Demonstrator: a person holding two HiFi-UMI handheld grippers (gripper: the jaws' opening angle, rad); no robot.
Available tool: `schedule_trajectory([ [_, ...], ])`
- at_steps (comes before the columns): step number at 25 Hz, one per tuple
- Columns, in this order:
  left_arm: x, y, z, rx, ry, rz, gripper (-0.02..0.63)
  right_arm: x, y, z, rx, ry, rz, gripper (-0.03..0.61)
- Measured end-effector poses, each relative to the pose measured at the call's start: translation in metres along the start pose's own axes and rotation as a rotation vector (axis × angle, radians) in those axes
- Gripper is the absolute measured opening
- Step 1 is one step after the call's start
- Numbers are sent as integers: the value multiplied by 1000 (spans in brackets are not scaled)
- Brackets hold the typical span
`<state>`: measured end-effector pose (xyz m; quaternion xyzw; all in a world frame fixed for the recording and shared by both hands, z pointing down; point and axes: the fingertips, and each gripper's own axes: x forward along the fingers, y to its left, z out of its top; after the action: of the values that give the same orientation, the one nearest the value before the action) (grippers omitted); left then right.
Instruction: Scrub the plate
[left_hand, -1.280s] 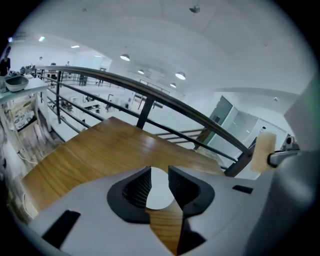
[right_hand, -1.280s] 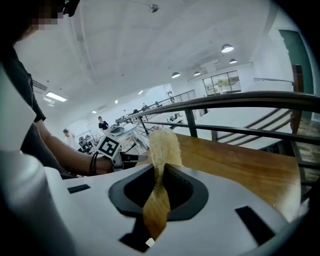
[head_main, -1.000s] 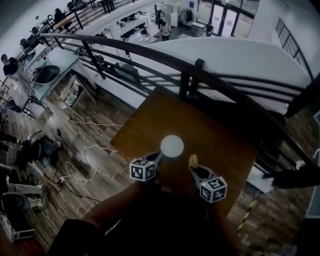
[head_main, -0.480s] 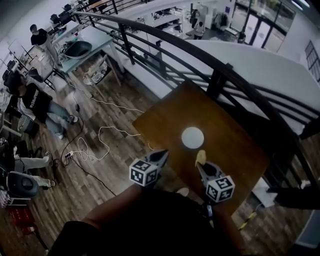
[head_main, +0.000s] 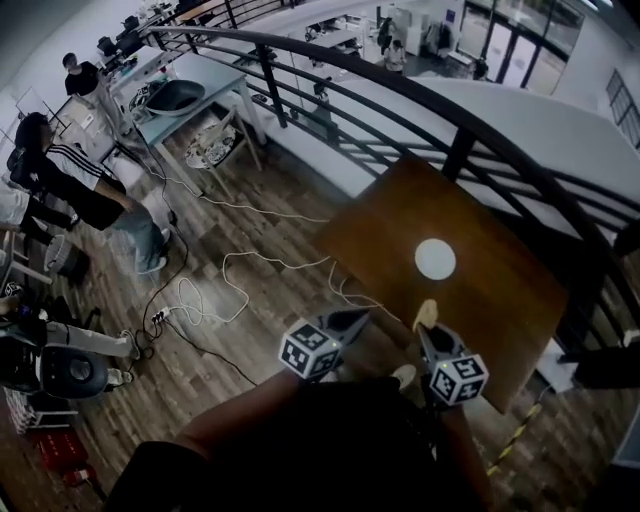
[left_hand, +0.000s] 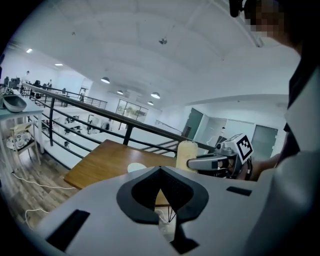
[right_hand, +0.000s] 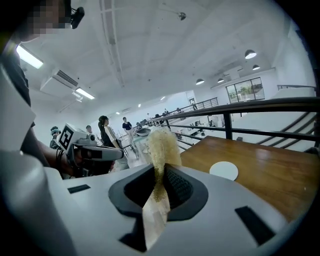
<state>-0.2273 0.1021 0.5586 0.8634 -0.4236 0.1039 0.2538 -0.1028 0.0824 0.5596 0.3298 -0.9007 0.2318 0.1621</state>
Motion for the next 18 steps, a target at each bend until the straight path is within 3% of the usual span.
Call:
schedule_trajectory([
  [8,-60,-11,-39,-5,22,-94,9,-18,86,-41,21,-49,-62,58],
  [18,-81,-91,-52,-8,-46,-149,9,-78,132,-64,2,-45,-69,57],
])
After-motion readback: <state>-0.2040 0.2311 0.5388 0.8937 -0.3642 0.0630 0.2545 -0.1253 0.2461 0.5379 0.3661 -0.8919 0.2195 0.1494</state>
